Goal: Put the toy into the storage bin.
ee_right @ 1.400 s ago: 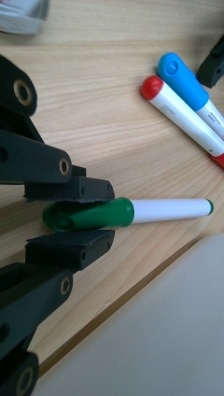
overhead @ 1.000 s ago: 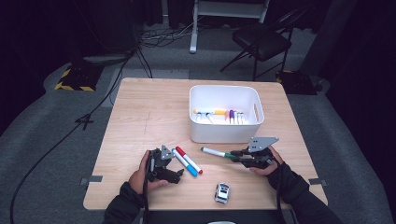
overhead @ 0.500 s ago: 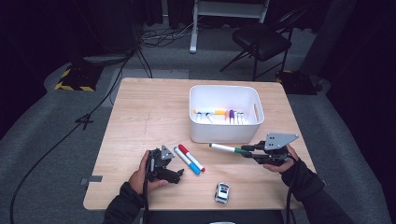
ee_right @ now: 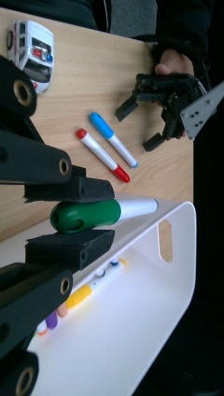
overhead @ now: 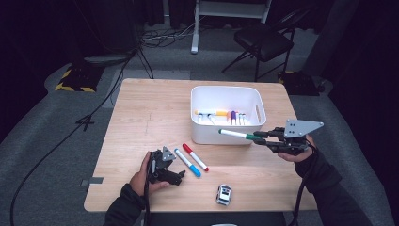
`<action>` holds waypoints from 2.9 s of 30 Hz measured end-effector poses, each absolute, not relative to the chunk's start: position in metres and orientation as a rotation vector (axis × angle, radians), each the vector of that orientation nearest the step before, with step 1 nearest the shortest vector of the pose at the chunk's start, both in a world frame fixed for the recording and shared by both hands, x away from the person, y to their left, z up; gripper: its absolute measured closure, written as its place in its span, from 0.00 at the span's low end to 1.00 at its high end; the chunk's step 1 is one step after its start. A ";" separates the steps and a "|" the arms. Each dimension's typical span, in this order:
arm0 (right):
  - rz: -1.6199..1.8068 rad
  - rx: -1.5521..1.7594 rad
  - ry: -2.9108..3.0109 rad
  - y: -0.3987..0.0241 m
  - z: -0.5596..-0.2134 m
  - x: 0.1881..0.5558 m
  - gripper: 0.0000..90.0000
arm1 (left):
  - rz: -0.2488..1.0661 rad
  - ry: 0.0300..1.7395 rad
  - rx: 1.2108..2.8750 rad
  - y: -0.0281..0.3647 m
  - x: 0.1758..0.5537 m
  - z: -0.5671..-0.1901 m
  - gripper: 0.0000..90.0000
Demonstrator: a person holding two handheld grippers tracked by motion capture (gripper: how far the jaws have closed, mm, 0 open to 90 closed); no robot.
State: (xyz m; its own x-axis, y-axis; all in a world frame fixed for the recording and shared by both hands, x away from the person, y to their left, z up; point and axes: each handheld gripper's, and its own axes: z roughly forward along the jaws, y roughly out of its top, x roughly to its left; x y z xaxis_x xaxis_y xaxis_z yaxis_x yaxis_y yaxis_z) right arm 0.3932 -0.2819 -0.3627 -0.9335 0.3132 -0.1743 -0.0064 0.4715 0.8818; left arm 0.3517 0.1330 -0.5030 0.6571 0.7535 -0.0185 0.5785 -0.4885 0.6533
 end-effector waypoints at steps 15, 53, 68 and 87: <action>1.437 0.327 2.356 -0.282 -0.335 0.422 0.83 | 0.358 1.027 2.238 0.133 0.352 -0.503 0.01; 1.198 0.544 2.498 -0.242 -0.354 0.510 0.83 | 0.358 1.027 2.239 0.133 0.352 -0.503 0.01; 1.007 0.546 2.605 -0.241 -0.369 0.519 0.83 | 0.358 1.027 2.239 0.133 0.352 -0.503 0.01; 0.853 0.599 2.636 -0.256 -0.364 0.520 0.83 | 0.360 1.026 2.239 0.133 0.352 -0.503 0.01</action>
State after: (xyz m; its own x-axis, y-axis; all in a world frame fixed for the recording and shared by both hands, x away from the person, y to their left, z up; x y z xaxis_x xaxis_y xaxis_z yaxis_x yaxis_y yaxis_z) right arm 0.5203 -0.2555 -0.3642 -0.8661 0.4747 -0.1567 0.2930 0.7360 0.6103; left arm 0.3518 0.1331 -0.5030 0.6575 0.7533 -0.0167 0.5775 -0.4895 0.6534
